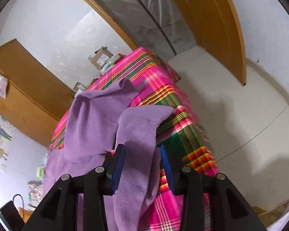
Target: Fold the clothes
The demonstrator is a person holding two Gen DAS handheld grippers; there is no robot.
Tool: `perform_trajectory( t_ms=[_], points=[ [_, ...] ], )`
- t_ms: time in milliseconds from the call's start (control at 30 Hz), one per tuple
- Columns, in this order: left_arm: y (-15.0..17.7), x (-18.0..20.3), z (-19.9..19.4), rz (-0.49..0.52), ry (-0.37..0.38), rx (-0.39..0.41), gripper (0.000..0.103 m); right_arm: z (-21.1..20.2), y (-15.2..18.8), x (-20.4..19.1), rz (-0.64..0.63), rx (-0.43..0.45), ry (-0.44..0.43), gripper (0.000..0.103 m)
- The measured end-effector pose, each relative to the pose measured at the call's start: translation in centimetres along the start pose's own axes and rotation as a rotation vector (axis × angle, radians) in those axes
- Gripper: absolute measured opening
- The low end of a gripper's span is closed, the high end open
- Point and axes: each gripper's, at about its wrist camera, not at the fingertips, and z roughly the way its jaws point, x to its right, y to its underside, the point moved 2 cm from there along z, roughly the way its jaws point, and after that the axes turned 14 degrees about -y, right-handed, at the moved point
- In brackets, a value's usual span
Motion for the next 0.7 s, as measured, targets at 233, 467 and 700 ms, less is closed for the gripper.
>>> perform_trajectory(
  t_ms=[233,467,700],
  points=[
    [0.4,2.7,-0.7,0.069,0.018,0.015,0.046,0.8,0.3,1.1,0.044,0.017,-0.04,0.018],
    [1.4,4.4,0.0,0.121,-0.052,-0.023,0.046,-0.9,0.5,0.0,-0.04,0.056,-0.04,0.003],
    [2.0,4.7,1.0,0.127,-0.106,-0.04,0.046,-5.5,0.2,0.2,-0.062,0.156,-0.04,0.002]
  ],
)
